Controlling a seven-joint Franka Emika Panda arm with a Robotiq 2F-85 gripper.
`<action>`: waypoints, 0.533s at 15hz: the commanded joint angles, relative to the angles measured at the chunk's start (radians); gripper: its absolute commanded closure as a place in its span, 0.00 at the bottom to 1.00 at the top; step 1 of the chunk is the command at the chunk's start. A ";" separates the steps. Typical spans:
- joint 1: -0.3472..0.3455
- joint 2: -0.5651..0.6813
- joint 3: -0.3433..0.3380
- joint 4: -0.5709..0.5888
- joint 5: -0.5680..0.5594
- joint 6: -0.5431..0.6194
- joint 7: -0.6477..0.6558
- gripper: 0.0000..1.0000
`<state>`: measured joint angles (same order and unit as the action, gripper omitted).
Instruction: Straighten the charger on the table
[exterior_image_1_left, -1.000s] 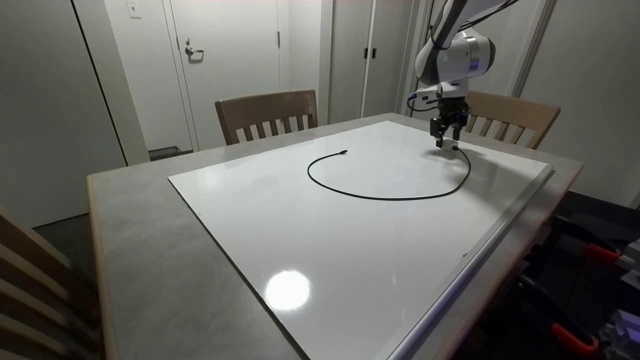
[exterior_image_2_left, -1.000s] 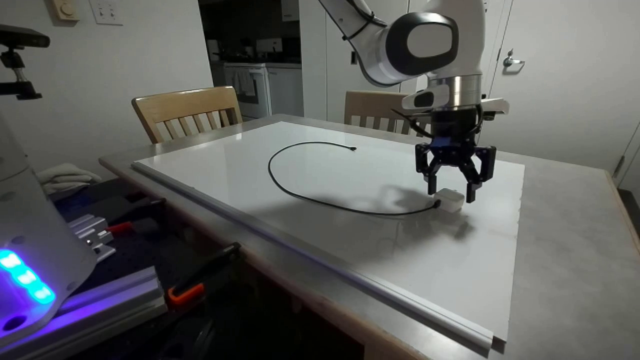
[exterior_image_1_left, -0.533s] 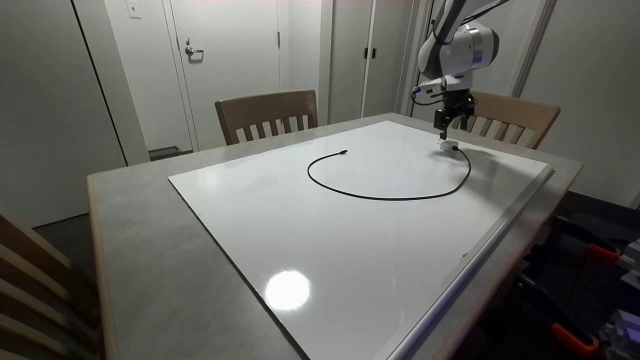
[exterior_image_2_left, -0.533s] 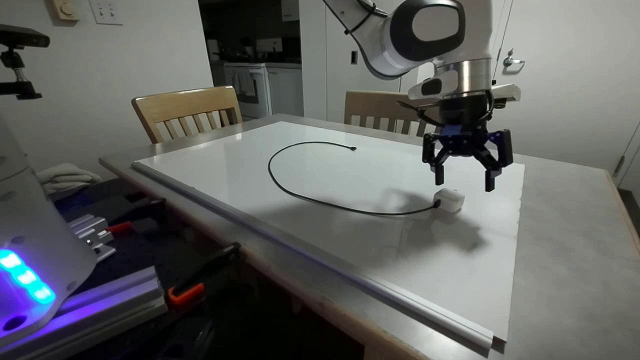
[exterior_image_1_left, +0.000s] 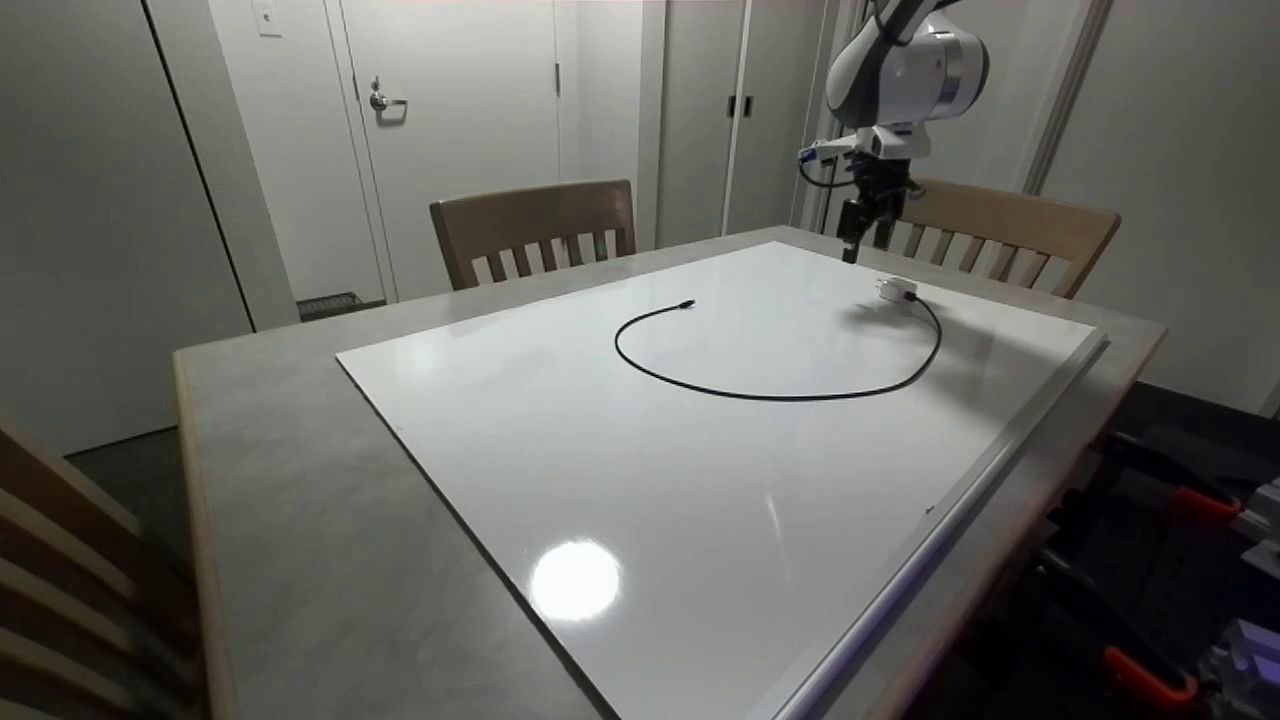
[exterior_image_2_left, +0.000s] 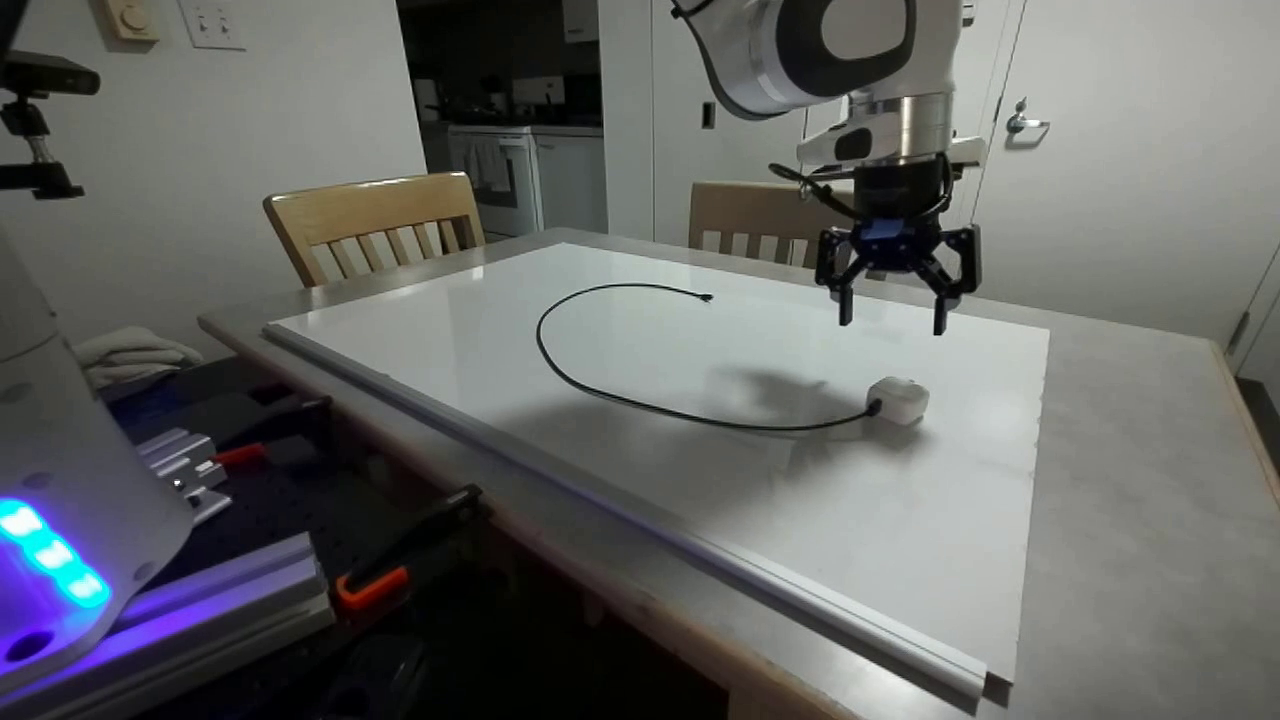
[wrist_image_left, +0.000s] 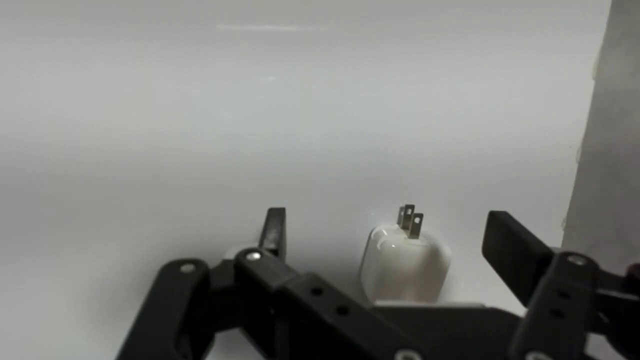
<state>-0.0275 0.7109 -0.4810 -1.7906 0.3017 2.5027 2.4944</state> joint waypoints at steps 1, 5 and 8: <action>-0.096 -0.031 0.128 0.024 -0.031 -0.029 -0.076 0.00; -0.108 -0.010 0.187 0.073 -0.064 -0.091 -0.109 0.00; -0.095 -0.020 0.186 0.051 -0.084 -0.081 -0.073 0.00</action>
<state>-0.1063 0.6925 -0.3123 -1.7420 0.2339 2.4211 2.4117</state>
